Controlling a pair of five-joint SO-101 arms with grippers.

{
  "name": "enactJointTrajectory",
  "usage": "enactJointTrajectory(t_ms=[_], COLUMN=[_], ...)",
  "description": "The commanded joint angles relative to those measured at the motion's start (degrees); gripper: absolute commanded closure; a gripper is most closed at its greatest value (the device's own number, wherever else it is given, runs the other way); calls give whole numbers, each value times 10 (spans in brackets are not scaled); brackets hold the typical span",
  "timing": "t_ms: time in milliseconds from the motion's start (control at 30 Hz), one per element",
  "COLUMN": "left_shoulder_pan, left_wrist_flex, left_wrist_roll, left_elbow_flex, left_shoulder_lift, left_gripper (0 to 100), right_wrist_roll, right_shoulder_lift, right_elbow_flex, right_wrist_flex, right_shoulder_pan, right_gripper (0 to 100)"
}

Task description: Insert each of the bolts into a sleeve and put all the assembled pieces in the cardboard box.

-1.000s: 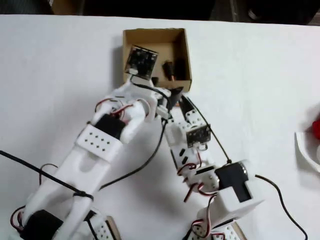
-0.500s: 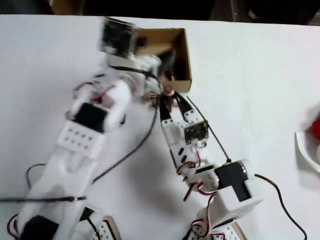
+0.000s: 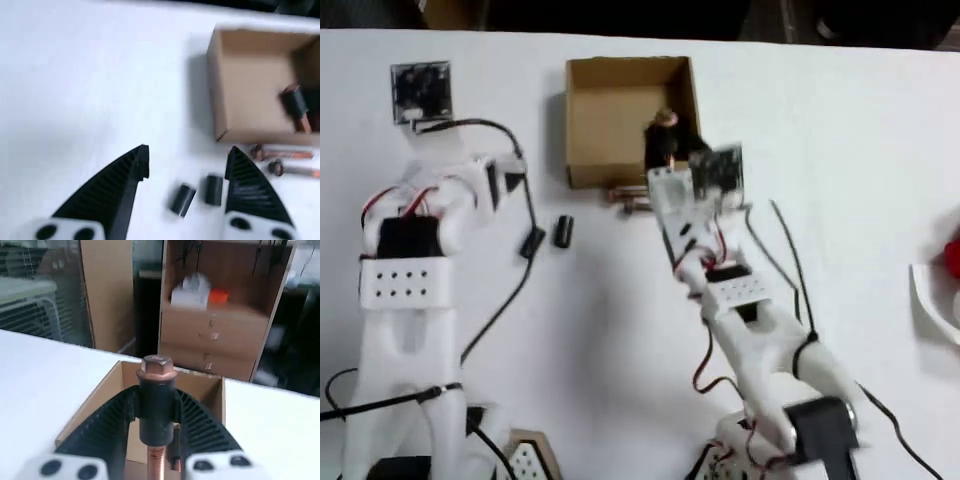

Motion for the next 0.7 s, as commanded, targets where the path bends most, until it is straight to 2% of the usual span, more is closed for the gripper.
enactJointTrajectory(t_ms=[0, 67, 200, 300, 500, 667], left_shoulder_pan=[-18, -18, -18, -18, -18, -17], left_wrist_flex=[13, 11, -25, -55, -99, -144], left_wrist_roll=[-6, -6, -6, -6, -4, -3], left_elbow_flex=[29, 56, 107, 141, 193, 242], left_shoulder_lift=[-19, -17, -17, -17, -18, -17], left_gripper=[744, 744, 744, 744, 744, 744], right_wrist_roll=[-117, -167, -107, -25, 10, 25], right_shoulder_lift=[-77, -87, -88, -87, -65, 49], right_elbow_flex=[-78, -91, -123, -171, -236, -327], right_wrist_flex=[186, 242, 349, 450, 468, 490], right_shoulder_pan=[15, 21, 6, -11, -19, -19], right_gripper=[979, 979, 979, 979, 979, 979])
